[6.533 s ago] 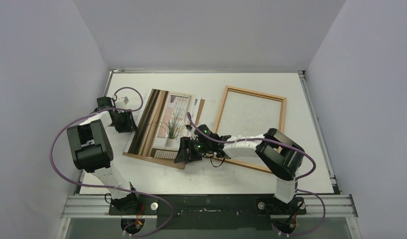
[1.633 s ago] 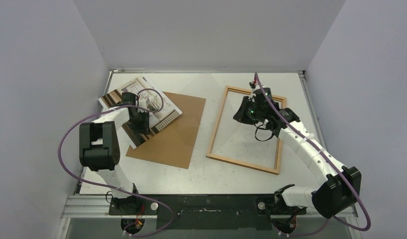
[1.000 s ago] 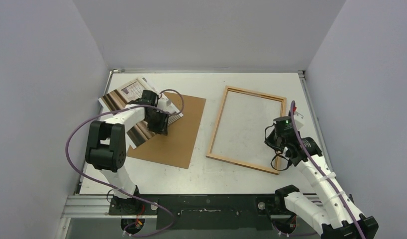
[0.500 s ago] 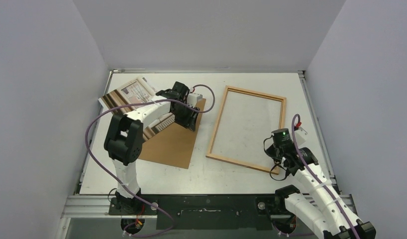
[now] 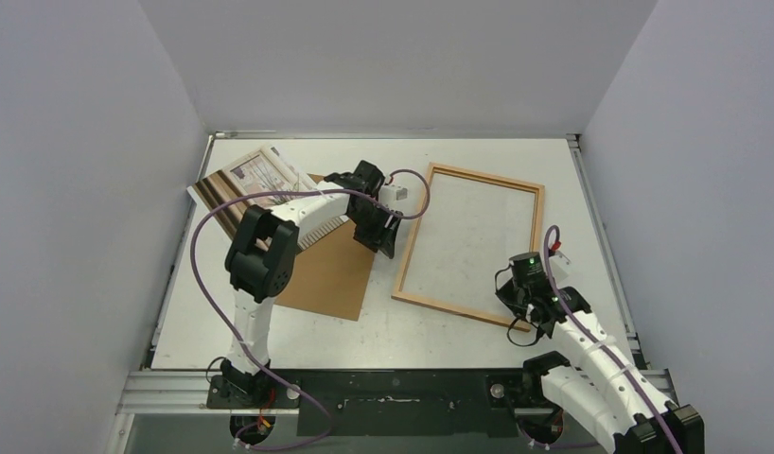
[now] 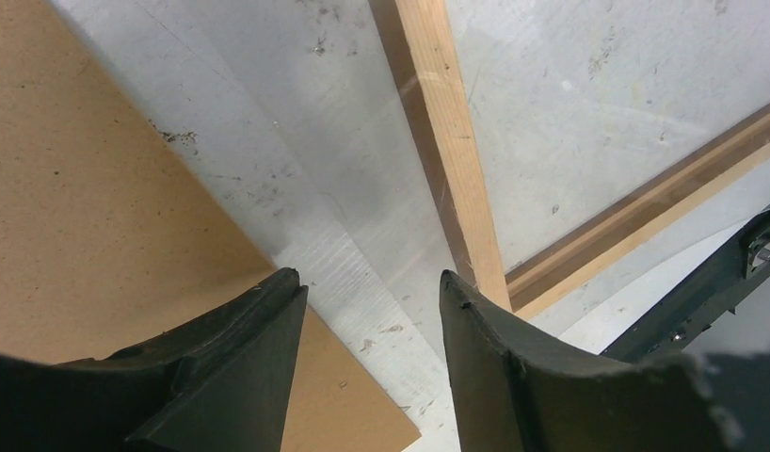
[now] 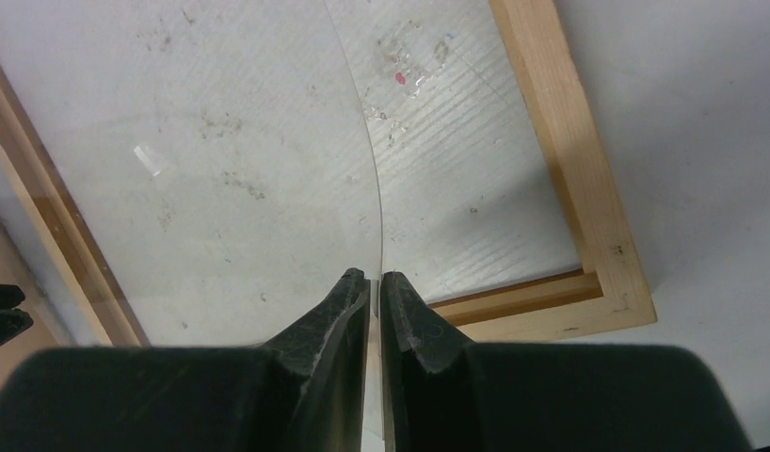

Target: Put the photo into the frame

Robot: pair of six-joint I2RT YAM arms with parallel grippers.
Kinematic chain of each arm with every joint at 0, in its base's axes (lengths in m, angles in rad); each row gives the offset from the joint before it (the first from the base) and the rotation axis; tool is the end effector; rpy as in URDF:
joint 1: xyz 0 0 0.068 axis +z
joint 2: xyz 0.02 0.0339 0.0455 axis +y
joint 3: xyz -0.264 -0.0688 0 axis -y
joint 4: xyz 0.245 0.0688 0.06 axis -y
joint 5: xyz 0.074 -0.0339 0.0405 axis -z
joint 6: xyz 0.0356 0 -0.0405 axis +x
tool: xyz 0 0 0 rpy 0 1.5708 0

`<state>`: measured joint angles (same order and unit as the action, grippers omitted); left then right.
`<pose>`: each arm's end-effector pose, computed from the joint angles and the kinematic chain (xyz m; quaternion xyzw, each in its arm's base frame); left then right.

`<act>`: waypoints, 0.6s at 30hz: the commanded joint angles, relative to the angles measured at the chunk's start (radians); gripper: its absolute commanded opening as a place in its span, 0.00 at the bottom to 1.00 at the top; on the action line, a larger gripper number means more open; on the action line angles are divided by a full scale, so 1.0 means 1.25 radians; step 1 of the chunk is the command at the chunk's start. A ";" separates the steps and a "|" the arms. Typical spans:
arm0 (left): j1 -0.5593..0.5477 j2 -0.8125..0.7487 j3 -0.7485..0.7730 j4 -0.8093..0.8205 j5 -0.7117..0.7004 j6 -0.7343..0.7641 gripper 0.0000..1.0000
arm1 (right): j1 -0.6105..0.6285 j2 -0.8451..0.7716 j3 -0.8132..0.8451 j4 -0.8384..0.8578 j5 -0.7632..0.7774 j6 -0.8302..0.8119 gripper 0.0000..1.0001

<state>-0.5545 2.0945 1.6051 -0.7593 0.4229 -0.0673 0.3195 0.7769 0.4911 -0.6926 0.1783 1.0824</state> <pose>0.3580 -0.2389 0.1789 0.2654 0.9285 -0.2452 0.0859 0.1393 0.0394 0.1966 0.3788 0.8745 0.1224 0.2771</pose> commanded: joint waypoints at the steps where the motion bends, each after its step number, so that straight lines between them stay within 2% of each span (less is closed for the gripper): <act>1: 0.005 0.015 0.037 0.004 0.029 -0.018 0.53 | 0.002 0.030 -0.017 0.088 -0.038 -0.012 0.10; 7: 0.014 0.036 0.034 0.020 0.049 -0.031 0.52 | 0.003 0.030 -0.032 0.108 -0.047 -0.018 0.11; 15: 0.047 0.041 0.016 0.056 0.159 -0.069 0.47 | 0.007 0.089 -0.060 0.185 -0.097 -0.048 0.18; 18: 0.063 0.034 0.003 0.071 0.189 -0.081 0.39 | 0.010 0.119 -0.066 0.215 -0.112 -0.066 0.22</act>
<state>-0.5072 2.1559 1.6096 -0.7326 0.5579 -0.1383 0.3222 0.8906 0.4217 -0.5156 0.0738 1.0393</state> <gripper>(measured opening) 0.443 0.199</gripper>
